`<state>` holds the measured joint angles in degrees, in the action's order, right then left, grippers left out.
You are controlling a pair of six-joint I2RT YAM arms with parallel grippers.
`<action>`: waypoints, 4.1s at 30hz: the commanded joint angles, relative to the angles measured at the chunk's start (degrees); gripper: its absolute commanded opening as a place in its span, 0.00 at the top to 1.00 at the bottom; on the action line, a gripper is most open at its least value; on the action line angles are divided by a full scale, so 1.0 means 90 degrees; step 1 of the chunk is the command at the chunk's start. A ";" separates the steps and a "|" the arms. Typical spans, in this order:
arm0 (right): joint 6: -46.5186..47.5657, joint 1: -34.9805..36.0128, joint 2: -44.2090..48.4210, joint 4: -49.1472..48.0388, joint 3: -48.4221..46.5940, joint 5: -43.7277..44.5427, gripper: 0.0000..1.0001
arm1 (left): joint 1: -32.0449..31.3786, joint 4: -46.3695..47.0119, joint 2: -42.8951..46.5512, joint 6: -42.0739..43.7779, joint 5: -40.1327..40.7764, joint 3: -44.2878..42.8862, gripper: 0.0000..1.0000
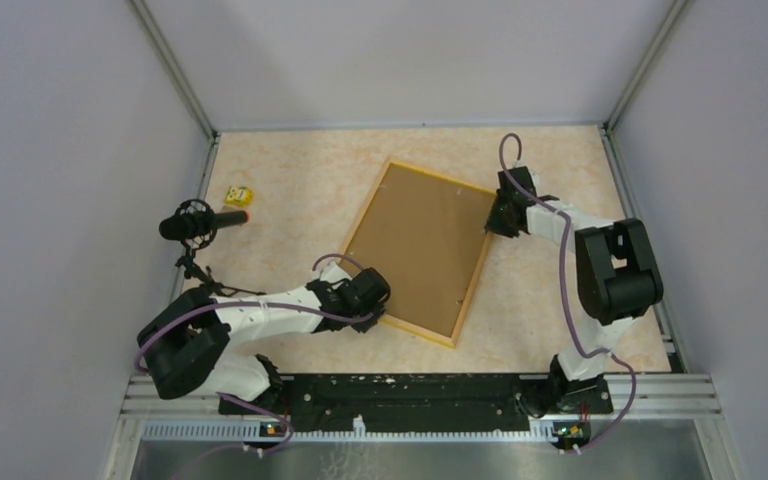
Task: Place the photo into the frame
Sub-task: Install the photo frame at the center of the board, then adjust the photo frame at the center of the board, then install the photo frame at the center of the board.
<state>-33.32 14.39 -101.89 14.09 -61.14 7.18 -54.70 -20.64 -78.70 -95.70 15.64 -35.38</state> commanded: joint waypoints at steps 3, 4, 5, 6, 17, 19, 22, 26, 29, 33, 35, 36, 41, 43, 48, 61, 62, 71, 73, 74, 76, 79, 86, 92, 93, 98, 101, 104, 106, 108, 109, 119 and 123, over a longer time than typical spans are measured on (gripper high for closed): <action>0.0859 0.0149 0.0740 0.0354 0.0334 -0.0526 0.48 | 0.0042 -0.1541 -0.0140 0.1204 0.1492 0.0265 0.73; 0.0986 0.0149 0.0773 0.0351 0.0249 -0.0476 0.42 | 0.0042 -0.1354 -0.0011 0.1429 0.1476 0.0375 0.73; 0.1151 0.0149 0.0781 0.0420 0.0114 -0.0388 0.35 | 0.0042 -0.1158 0.0119 0.1626 0.1447 0.0539 0.73; 0.1280 0.0149 0.0760 0.0502 -0.0025 -0.0278 0.28 | 0.0042 -0.0953 0.0255 0.1798 0.1408 0.0692 0.73; 0.2665 0.0022 -0.0664 0.1272 -0.2501 0.0371 0.01 | 0.0096 -0.0247 0.1166 0.2719 0.1538 0.1115 0.69; 0.2689 -0.0063 -0.0979 0.1369 -0.2799 0.0172 0.01 | 0.0101 -0.0296 0.1113 0.2775 0.1671 0.1017 0.68; 0.2532 -0.0220 -0.1248 0.1199 -0.2842 -0.0500 0.01 | 0.0110 -0.0553 0.1029 0.2657 0.1879 0.0859 0.67; 0.2302 -0.0242 -0.1450 0.0996 -0.2636 -0.0926 0.10 | 0.0152 -0.0579 0.0997 0.2793 0.2143 0.0767 0.66; 0.2118 -0.0242 -0.1504 0.0806 -0.2314 -0.1179 0.23 | 0.0257 -0.0525 0.0913 0.2948 0.2225 0.0709 0.64; 0.1865 -0.0241 -0.1191 0.0520 -0.1491 -0.1248 0.42 | 0.0459 -0.0392 0.0680 0.3268 0.2377 0.0512 0.61; 0.1681 -0.0238 -0.0863 0.0319 -0.0929 -0.1219 0.48 | 0.0581 -0.0261 0.0529 0.3493 0.2374 0.0369 0.61; 0.1638 -0.0241 -0.0705 0.0297 -0.0700 -0.1239 0.50 | 0.0652 -0.0235 0.0461 0.3591 0.2382 0.0288 0.61; 0.1490 -0.0233 0.0347 0.0104 0.0454 -0.1209 0.58 | 0.1095 -0.0148 0.0049 0.4081 0.2249 -0.0083 0.64; 0.1408 -0.0232 0.0756 0.0096 0.0900 -0.1160 0.62 | 0.1276 -0.0142 -0.0058 0.4156 0.2104 -0.0095 0.65; 0.1299 -0.0232 0.1824 0.0258 0.1804 -0.1066 0.58 | 0.1605 0.0221 -0.0045 0.4525 0.1527 0.0104 0.70; 0.1100 -0.0232 0.1403 0.1223 0.0757 -0.0522 0.08 | 0.1661 0.1027 0.0750 0.4754 0.0734 0.1159 0.76; 0.1089 -0.0232 0.1341 0.1239 0.0672 -0.0498 0.09 | 0.1668 0.1088 0.0767 0.4750 0.0717 0.1209 0.76; 0.0980 -0.0198 0.1067 0.1238 0.0256 -0.0112 0.14 | 0.1692 0.1193 0.0619 0.4701 0.0660 0.1246 0.79; 0.0961 -0.0150 0.0957 0.1257 0.0191 0.0043 0.17 | 0.1689 0.1180 0.0612 0.4684 0.0657 0.1249 0.79; 0.0943 -0.0131 0.0909 0.1257 0.0179 0.0114 0.18 | 0.1692 0.1177 0.0637 0.4654 0.0661 0.1266 0.79; 0.0921 -0.0094 0.0782 0.1266 0.0129 0.0210 0.19 | 0.1690 0.1224 0.0686 0.4652 0.0660 0.1310 0.80; 0.0941 0.0025 0.0680 0.1323 0.0048 0.0397 0.20 | 0.1692 0.1239 0.0709 0.4654 0.0649 0.1326 0.80; 0.0939 0.0282 0.0489 0.1592 0.0091 0.0877 0.29 | 0.1700 0.1233 0.0616 0.4667 0.0650 0.1284 0.81; 0.0934 0.0345 0.0640 0.1679 0.0360 0.0611 0.41 | 0.1706 0.1239 0.0682 0.4667 0.0639 0.1312 0.81; 0.0938 0.0344 0.0679 0.1677 0.0412 0.0537 0.40 | 0.1709 0.1240 0.0692 0.4669 0.0638 0.1321 0.81; 0.0985 0.0349 0.0696 0.1741 0.0502 0.0453 0.42 | 0.1707 0.1245 0.0780 0.4646 0.0652 0.1369 0.81; 0.1038 0.0349 0.0732 0.1768 0.0566 0.0457 0.49 | 0.1712 0.1253 0.0872 0.4627 0.0657 0.1424 0.81; 0.1116 0.0344 0.0765 0.1841 0.0617 0.0498 0.51 | 0.1708 0.1267 0.0901 0.4623 0.0655 0.1450 0.81; 0.1151 0.0344 0.0792 0.1820 0.0680 0.0508 0.53 | 0.1708 0.1267 0.0894 0.4627 0.0646 0.1442 0.81; 0.1162 0.0345 0.0814 0.1797 0.0742 0.0586 0.54 | 0.1705 0.1274 0.0850 0.4641 0.0644 0.1424 0.81; 0.1168 0.0349 0.0819 0.1782 0.0769 0.0621 0.55 | 0.1709 0.1271 0.0827 0.4646 0.0644 0.1415 0.81; 0.1318 0.0344 0.0846 0.1728 0.0798 0.0774 0.75 | 0.1720 0.1254 0.0747 0.4647 0.0628 0.1364 0.82; 0.1379 0.0344 0.0884 0.1630 0.0817 0.0828 0.85 | 0.1716 0.1241 0.0703 0.4647 0.0630 0.1343 0.82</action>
<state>-22.52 16.84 -94.56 23.73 -55.88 14.17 -38.87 -5.91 -69.67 -53.65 29.34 -24.75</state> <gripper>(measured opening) 0.341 0.230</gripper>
